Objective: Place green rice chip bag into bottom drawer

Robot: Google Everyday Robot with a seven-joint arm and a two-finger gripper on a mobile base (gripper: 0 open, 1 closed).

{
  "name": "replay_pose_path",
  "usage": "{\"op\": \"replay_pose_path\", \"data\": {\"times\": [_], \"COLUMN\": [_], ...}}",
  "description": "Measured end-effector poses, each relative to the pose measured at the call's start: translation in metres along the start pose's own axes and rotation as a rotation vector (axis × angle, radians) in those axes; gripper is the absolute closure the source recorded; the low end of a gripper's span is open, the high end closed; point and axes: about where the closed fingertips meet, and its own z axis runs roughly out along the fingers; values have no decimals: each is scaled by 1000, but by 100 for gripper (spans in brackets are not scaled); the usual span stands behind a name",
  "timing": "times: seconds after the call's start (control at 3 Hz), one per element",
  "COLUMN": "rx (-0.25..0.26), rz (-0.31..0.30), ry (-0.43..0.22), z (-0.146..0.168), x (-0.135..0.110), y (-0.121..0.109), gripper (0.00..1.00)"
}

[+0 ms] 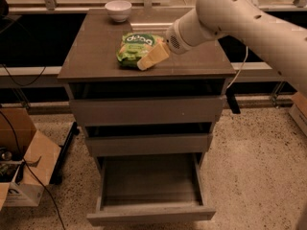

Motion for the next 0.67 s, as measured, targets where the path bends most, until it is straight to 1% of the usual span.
{"op": "replay_pose_path", "data": {"times": [0.33,0.67], "rx": [29,21], "rz": [51,98], "ry": [-10,-31], "z": [25,57], "x": [4,5], "y": [-22,-34], "gripper": [0,0]}}
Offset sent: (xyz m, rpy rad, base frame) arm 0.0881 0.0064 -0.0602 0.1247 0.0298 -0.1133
